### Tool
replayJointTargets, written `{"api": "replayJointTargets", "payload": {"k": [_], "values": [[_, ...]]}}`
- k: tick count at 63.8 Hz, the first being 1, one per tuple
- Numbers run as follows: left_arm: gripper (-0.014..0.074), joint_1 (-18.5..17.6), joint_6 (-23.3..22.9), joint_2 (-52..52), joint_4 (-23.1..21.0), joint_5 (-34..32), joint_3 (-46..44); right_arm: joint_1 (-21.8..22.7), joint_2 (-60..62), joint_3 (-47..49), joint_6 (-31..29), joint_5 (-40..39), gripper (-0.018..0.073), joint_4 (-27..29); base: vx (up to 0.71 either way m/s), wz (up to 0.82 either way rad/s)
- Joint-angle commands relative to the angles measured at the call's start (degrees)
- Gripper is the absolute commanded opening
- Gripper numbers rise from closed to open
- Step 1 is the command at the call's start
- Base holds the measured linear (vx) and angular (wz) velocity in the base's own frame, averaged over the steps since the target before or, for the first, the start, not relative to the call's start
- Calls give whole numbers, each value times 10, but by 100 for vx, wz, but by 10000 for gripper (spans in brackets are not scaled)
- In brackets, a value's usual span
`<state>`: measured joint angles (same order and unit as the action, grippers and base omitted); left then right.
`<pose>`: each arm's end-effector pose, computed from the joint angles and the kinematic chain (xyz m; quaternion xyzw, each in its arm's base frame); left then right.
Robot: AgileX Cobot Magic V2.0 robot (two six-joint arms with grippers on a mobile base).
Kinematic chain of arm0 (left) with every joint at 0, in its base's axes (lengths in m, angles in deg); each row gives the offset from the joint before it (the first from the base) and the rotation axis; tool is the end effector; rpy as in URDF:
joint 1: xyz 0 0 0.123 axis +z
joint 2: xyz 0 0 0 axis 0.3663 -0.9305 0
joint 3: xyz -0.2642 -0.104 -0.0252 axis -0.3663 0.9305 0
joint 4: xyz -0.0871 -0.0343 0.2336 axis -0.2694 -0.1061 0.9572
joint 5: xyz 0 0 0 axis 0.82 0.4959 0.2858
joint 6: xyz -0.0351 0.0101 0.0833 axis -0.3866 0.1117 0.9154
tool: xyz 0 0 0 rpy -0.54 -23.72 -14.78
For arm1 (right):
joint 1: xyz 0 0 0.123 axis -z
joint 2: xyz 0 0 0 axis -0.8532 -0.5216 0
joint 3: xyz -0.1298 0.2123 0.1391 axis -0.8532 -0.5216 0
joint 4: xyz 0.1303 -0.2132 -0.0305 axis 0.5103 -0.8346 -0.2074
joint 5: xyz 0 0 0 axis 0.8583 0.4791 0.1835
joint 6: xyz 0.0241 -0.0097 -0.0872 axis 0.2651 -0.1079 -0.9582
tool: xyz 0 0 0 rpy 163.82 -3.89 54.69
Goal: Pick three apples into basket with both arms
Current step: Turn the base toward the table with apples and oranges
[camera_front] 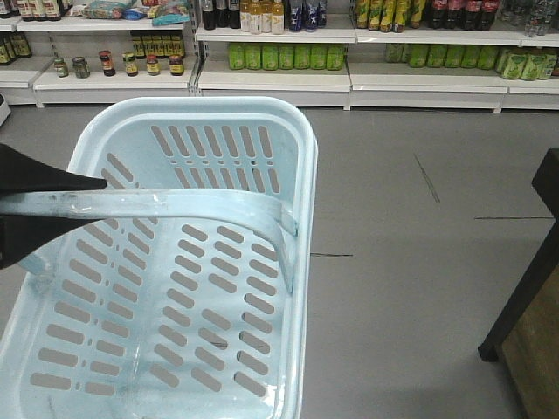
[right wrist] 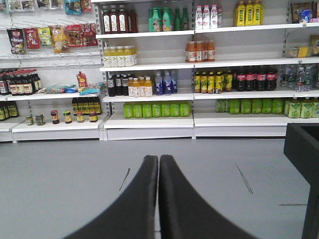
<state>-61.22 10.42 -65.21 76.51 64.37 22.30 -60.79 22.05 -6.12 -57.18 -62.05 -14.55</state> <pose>0.1240 -0.1097 0.4276 0.6440 0.5824 0.0380 0.4947 0.0567 0.0019 0.1994 0.0054 0.7002 0.0309 0.7132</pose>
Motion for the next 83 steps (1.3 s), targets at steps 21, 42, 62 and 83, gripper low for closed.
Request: {"api": "replayJointTargets", "payload": {"k": [21,42,62,83], "values": [[-6,-3,-7,8,-9,-53,-19,4,6,-8,1,-45,-9,-4,16,0],[-6,-3,-7,8,-9,-53,-19,4,6,-8,1,-45,-9,-4,18,1],[-6,-3,-7,8,-9,-53,-19,4,6,-8,1,-45,-9,-4,15,-7],[-6,-3,-7,8,-9,-53,-19,4,6,-8,1,-44,-9,-4,9,-22]]}}
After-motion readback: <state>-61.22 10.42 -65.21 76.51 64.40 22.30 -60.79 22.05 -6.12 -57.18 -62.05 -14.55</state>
